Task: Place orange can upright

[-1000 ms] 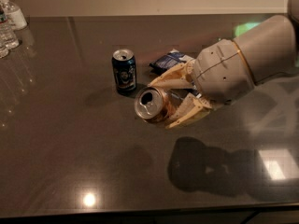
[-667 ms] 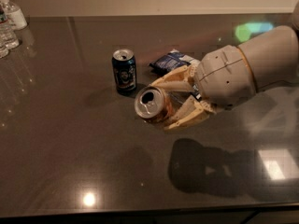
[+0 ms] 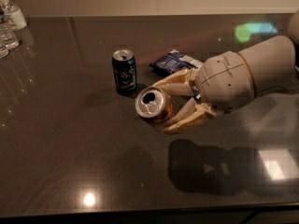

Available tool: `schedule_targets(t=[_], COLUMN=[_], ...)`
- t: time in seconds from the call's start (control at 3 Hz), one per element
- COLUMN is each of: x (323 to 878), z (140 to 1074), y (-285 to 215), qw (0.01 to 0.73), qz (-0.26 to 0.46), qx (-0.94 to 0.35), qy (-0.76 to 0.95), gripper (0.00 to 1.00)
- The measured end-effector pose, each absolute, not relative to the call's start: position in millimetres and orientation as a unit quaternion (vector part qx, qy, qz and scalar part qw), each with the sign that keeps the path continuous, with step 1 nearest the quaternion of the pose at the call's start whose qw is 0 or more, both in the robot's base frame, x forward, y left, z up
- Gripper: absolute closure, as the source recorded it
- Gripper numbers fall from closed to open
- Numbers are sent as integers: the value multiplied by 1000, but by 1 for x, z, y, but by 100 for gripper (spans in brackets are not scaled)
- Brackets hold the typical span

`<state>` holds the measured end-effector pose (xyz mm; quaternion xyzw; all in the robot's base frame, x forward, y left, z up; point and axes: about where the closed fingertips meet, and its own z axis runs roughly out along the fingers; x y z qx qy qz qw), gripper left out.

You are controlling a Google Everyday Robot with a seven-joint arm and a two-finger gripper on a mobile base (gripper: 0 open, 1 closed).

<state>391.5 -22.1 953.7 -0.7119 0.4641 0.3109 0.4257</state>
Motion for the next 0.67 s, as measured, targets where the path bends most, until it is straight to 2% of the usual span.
schedule_targets(t=[0.33,0.67], x=[390,389], z=[949,945], y=[-22,-24], qw=[457,469], qz=[401,458], qx=[-657,-615], qy=[446,439], gripper=[100,100])
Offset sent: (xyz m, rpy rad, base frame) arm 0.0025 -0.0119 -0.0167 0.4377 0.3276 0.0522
